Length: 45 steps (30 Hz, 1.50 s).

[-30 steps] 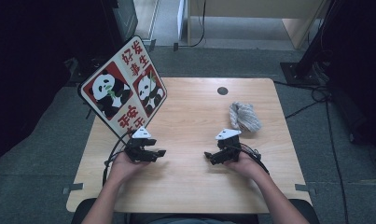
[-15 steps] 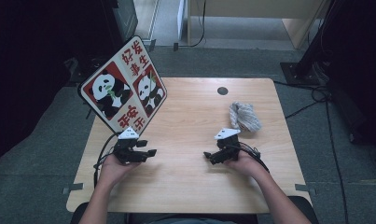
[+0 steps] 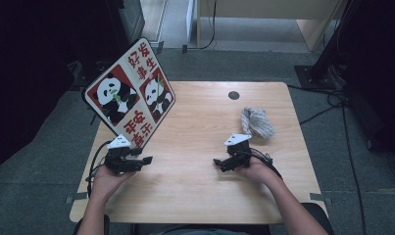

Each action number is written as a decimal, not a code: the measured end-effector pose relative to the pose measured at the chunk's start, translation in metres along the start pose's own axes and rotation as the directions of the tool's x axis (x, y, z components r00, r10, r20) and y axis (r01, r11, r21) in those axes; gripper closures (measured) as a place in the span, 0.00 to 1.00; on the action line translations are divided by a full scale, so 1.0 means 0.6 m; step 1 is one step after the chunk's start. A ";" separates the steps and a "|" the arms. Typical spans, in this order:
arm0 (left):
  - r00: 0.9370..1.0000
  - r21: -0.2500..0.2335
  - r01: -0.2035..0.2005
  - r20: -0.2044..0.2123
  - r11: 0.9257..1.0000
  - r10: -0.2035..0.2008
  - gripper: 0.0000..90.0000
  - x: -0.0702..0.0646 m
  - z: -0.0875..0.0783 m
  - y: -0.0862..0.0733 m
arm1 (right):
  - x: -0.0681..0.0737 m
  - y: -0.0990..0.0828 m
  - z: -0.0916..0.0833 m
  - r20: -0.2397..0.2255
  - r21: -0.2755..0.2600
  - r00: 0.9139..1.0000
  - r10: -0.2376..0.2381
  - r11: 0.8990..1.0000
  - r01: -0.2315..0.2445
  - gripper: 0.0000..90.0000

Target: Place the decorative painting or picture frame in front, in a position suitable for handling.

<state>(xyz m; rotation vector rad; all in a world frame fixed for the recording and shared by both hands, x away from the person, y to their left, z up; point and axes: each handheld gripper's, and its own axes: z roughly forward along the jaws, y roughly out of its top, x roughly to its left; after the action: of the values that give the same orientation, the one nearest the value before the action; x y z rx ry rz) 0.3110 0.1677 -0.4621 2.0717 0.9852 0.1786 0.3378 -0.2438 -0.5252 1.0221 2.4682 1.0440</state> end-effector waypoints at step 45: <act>0.988 -0.037 0.131 -0.082 0.991 -0.134 0.46 0.100 -0.115 0.025 | 0.000 0.000 0.000 0.000 -0.002 1.000 -0.002 1.000 0.002 0.00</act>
<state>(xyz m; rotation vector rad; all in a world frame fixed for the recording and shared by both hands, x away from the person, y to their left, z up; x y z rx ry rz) 0.3308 0.2467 -0.4178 1.9761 1.1602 0.2121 0.3379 -0.2437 -0.5254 1.0188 2.4672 1.0455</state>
